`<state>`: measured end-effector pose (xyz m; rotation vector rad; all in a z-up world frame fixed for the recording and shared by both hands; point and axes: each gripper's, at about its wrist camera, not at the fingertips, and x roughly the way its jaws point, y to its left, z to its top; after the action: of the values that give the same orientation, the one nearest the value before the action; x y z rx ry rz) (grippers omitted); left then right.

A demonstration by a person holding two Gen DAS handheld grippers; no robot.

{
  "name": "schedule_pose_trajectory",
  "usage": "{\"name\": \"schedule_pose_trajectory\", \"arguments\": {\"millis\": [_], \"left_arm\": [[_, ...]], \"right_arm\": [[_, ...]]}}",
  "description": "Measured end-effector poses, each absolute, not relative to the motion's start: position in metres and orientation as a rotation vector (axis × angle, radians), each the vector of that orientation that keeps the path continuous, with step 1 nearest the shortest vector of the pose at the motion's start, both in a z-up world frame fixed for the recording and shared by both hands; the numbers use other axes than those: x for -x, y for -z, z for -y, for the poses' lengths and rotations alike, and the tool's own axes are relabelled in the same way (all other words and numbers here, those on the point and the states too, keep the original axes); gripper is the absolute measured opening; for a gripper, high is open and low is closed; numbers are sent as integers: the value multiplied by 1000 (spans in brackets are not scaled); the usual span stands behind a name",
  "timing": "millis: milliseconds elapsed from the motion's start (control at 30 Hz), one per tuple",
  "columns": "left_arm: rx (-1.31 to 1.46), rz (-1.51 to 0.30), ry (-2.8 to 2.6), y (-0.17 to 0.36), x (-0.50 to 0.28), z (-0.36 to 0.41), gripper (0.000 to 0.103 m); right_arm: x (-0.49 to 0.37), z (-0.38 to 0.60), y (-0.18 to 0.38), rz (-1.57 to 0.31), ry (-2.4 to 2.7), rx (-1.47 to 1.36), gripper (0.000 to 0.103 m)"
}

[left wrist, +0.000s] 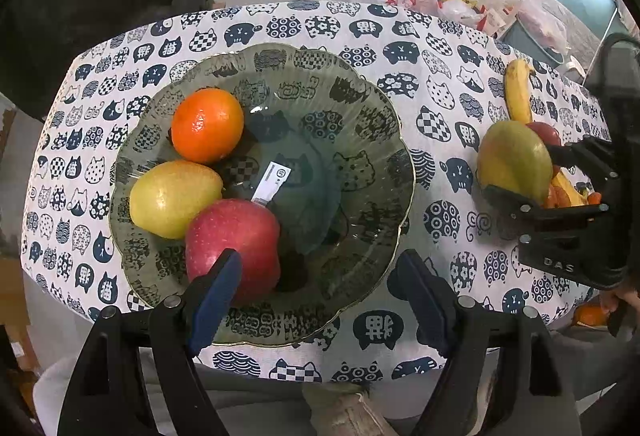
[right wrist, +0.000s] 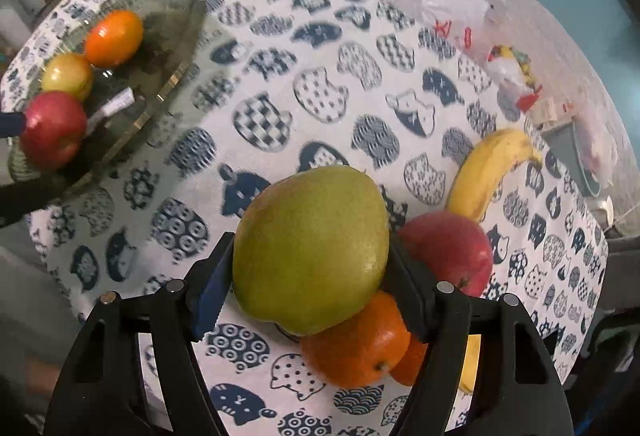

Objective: Organize fruits
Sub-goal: 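Carry the yellow-green pear onto the green plate and open the right gripper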

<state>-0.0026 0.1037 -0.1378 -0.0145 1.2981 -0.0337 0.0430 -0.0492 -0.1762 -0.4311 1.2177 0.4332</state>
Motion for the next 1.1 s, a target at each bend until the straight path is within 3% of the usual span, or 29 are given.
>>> {"name": "schedule_pose_trajectory", "arguments": {"millis": [367,1100], "left_arm": [[75,-1286,-28,136,6,-132,82],[124,-1308,-75,152,17,-166,82]], "right_arm": [[-51,6,121,-1103,-577,301,72],[-52,-73,167,-1196,-725,340,72]]}}
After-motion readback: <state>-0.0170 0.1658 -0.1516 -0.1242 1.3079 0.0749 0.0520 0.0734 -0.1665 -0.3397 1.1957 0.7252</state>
